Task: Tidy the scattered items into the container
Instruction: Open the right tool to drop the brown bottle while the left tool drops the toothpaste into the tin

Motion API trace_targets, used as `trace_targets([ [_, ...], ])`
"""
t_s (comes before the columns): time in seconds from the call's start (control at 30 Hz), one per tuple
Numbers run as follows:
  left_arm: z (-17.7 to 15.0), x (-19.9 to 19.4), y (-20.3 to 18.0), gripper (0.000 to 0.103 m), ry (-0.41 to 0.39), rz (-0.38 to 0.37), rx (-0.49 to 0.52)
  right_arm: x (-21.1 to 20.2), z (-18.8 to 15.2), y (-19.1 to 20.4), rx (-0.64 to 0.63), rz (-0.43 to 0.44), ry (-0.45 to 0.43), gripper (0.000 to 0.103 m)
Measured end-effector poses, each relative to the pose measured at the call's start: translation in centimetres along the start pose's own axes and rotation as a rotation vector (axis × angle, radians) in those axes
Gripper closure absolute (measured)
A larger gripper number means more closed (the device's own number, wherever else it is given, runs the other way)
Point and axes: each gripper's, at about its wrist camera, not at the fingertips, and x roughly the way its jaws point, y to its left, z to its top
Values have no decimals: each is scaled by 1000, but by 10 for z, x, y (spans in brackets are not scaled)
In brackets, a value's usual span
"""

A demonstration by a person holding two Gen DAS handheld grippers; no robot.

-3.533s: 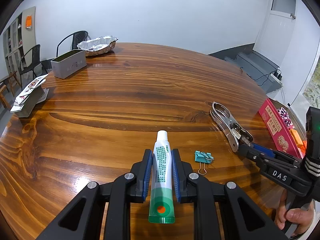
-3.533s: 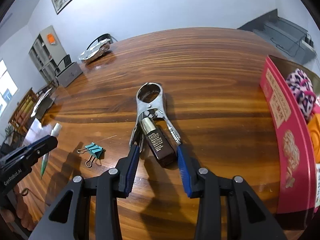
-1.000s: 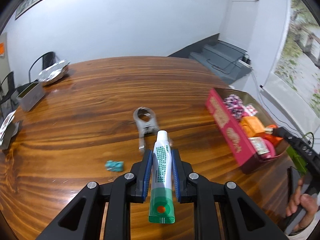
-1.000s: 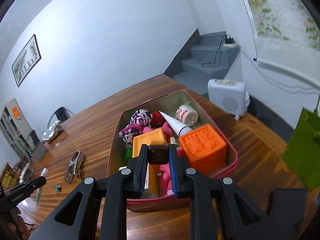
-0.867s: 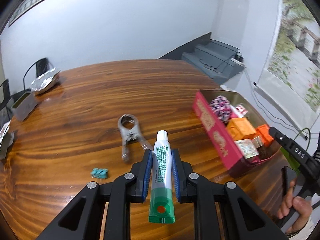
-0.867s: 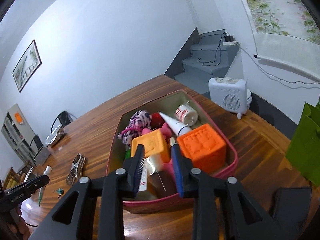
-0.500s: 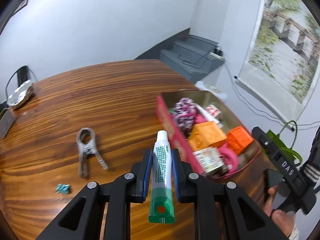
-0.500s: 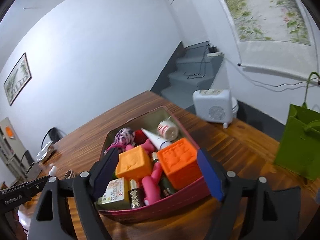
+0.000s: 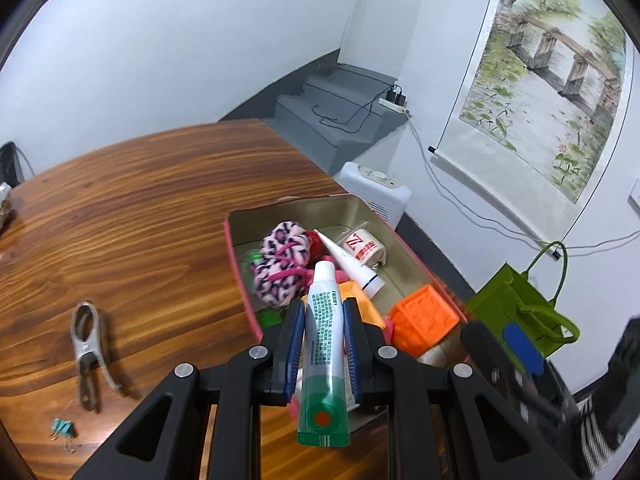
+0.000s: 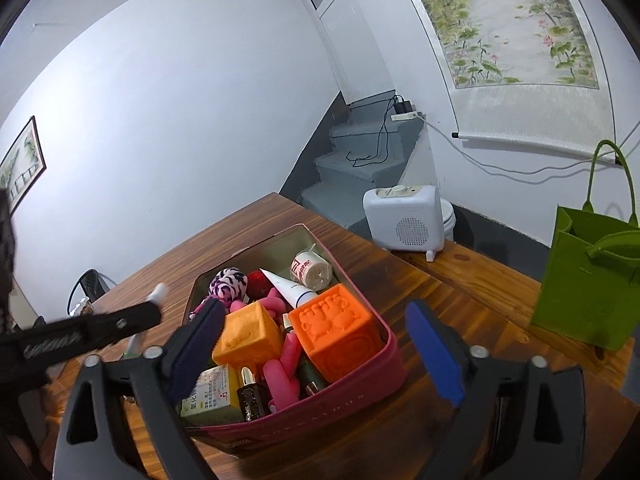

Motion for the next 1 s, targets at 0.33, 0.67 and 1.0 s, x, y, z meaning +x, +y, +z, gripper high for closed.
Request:
trace_targets([
  [0.33,6,23,18,68,52,-92,-106,-2,1,-3,9,-14,-14,2],
  [0.67,2,6,34,32,0,-86,-167,-2,0,-2,0,-15,-6,2],
  [1.0,-5,-9,61,32,-17,15,-200,0,-4,3,-33,-20,10,1],
])
